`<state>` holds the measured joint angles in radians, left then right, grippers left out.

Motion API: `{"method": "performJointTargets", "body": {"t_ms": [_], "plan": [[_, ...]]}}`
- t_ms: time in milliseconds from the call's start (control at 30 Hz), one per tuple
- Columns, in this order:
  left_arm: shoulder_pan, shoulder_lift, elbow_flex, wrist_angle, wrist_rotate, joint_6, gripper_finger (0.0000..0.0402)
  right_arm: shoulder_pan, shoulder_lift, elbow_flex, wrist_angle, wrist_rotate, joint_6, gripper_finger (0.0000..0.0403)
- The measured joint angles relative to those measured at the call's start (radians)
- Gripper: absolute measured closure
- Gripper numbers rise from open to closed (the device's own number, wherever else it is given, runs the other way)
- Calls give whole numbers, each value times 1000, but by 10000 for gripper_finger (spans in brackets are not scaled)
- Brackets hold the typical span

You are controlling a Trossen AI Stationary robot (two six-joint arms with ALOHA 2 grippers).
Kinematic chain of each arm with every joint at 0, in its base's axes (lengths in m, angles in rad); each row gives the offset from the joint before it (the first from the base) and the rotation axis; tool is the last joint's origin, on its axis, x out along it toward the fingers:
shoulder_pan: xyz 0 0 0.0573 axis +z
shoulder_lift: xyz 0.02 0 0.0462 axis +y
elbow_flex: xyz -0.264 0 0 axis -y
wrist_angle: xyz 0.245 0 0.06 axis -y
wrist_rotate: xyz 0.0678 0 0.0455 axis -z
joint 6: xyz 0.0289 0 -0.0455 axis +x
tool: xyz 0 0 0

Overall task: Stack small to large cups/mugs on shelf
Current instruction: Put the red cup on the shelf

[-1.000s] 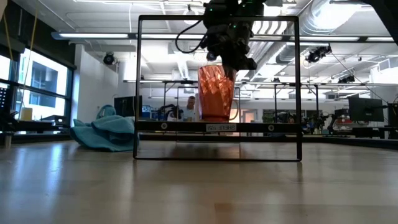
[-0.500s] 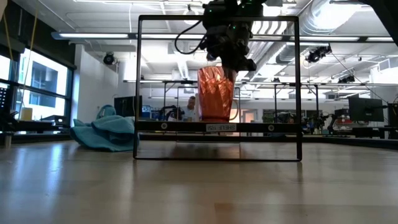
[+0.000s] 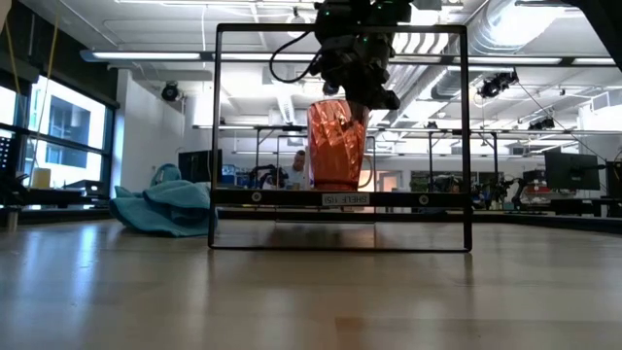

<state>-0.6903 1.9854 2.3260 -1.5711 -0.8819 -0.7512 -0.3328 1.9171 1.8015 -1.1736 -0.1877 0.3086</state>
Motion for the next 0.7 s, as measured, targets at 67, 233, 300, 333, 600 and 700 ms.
{"method": "performJointTargets", "body": {"t_ms": [67, 233, 300, 333, 600, 700], "plan": [[-4, 0, 0, 0, 0, -6, 254, 0, 0, 0, 0, 0, 0, 403], [-13, 0, 0, 0, 0, -15, 254, 0, 0, 0, 0, 1, 4, 403], [-20, 0, 0, 0, 0, -17, 254, 0, 0, 0, 0, 1, 4, 403], [-19, 0, 0, 0, 0, -19, 254, 0, 1, 0, 0, 1, 5, 403], [-19, 0, 0, 0, 1, -24, 254, 9, 15, 0, -5, 1, 5, 403], [-20, 0, 0, 0, 3, -27, 254, 11, 15, 0, -2, 1, 6, 403]]}}
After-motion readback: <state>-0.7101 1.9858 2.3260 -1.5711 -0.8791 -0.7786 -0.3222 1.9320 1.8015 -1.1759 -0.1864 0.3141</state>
